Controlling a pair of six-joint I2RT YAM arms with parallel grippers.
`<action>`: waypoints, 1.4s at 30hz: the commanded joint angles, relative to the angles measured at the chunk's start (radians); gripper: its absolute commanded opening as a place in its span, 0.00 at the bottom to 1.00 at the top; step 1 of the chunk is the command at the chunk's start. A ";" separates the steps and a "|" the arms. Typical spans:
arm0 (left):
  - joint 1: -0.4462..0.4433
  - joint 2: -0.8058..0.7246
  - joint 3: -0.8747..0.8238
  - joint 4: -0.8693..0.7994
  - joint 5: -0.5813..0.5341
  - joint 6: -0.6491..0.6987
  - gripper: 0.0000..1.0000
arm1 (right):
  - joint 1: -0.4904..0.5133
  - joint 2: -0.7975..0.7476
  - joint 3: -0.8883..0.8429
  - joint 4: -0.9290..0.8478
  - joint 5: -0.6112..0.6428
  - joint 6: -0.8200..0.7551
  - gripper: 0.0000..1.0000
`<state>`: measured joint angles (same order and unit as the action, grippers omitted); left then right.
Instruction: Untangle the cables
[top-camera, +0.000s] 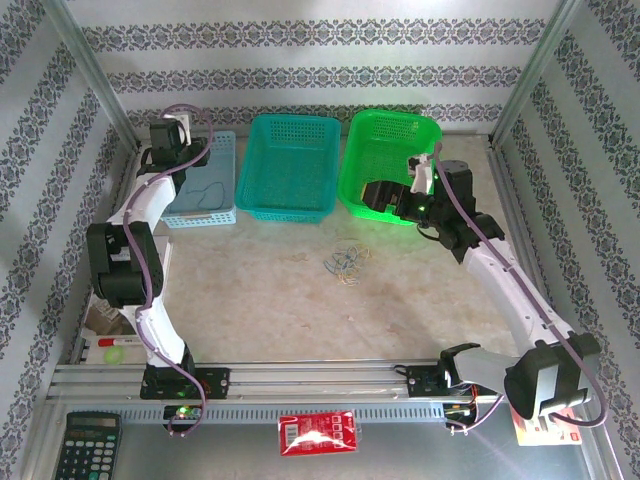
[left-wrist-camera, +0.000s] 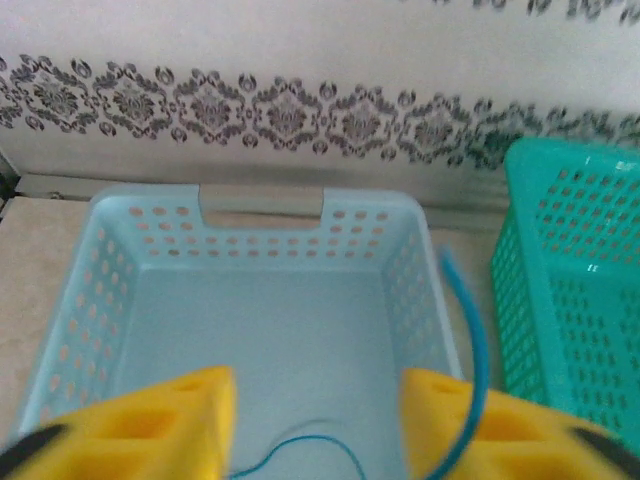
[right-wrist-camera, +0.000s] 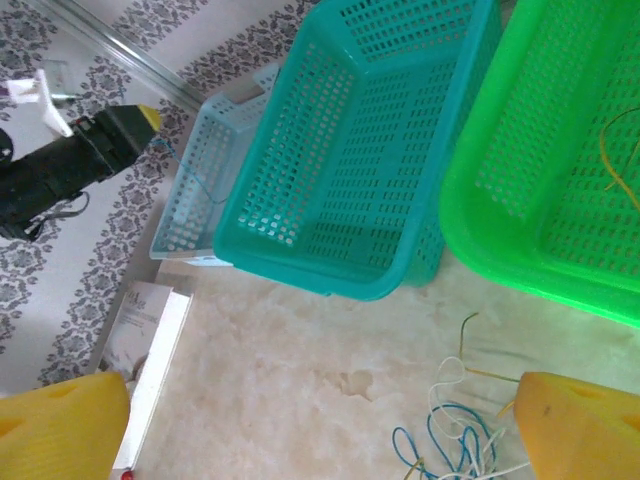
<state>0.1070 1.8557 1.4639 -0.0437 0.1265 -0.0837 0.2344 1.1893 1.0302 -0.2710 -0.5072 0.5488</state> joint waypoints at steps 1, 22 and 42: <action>0.010 0.002 -0.004 -0.043 -0.003 0.005 0.71 | -0.035 -0.001 -0.036 0.037 -0.065 0.058 0.98; 0.017 -0.184 0.005 -0.114 0.144 -0.069 1.00 | -0.053 -0.108 -0.183 0.058 -0.026 0.103 0.98; 0.159 -0.054 0.054 -0.371 0.104 -0.495 0.83 | 0.141 0.108 -0.045 0.059 -0.073 -0.062 0.88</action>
<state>0.2989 1.8069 1.5082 -0.3256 0.2855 -0.5148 0.3691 1.2720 0.9447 -0.2344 -0.5560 0.5339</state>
